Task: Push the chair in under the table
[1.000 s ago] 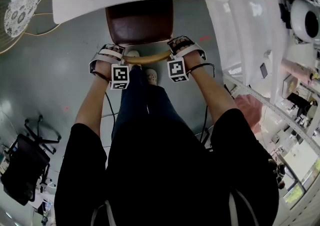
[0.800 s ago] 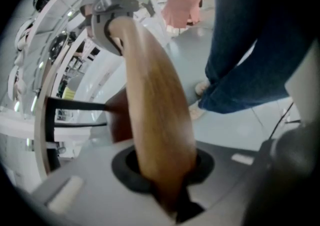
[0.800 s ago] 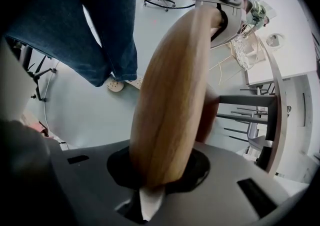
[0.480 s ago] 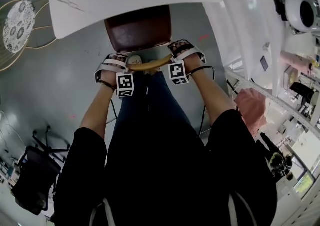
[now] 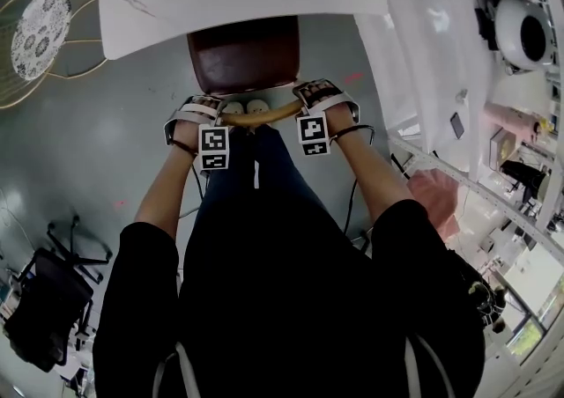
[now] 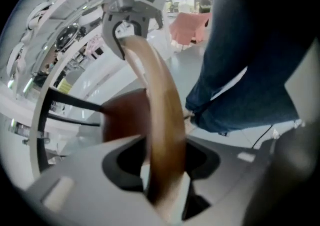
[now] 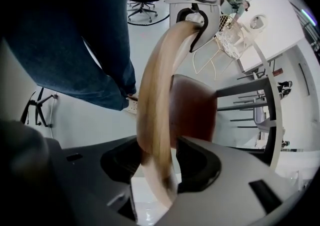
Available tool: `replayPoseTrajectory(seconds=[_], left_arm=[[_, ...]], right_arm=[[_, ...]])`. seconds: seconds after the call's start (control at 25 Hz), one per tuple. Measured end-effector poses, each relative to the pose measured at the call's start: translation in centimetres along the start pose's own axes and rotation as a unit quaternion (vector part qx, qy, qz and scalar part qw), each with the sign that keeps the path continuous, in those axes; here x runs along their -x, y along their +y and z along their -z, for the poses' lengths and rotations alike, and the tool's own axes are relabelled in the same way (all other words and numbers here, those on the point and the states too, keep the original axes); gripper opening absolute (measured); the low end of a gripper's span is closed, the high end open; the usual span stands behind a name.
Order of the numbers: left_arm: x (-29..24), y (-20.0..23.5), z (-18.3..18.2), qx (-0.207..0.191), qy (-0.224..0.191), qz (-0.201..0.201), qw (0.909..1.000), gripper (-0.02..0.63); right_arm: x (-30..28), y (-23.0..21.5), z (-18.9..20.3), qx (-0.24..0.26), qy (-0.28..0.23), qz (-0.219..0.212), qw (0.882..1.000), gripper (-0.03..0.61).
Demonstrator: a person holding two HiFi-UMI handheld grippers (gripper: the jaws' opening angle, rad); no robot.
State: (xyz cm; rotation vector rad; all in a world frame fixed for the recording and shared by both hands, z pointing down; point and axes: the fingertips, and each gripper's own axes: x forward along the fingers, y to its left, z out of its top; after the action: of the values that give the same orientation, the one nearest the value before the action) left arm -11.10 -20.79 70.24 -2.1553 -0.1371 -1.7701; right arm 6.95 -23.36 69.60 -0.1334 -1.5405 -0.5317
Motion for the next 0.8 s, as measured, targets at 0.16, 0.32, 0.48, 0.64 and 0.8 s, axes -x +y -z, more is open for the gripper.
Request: replayPoseTrajectory(seconds=[0.16,0.32,0.48,0.64,0.8], left_arm=[[1.3,0.0,0.2,0.006,0.006,-0.008,0.9999,0.198],[3.0,0.5,-0.1,0.019,0.002,-0.013,0.9997,0.212],[4.9,0.7,-0.5,0.047,-0.012,-0.016,0.9987,0.212],[6.7,1.4,-0.9,0.080,-0.033,-0.021,0.9960,0.203],[9.2,3.5,-2.2,0.140,-0.076,-0.045,0.9862,0.180]], right_arm=[[1.6,-0.3,-0.2,-0.010,-0.010,0.015,1.000,0.180],[3.4,-1.1,-0.2,-0.030,-0.027,0.028,0.999,0.183],[5.3,-1.3,-0.5,-0.038,-0.049,0.036,0.997,0.184],[7.3,-2.6,-1.0,-0.049,-0.073,0.048,0.995,0.184],[10.0,-5.2,-1.6,-0.095,-0.108,0.073,0.987,0.162]])
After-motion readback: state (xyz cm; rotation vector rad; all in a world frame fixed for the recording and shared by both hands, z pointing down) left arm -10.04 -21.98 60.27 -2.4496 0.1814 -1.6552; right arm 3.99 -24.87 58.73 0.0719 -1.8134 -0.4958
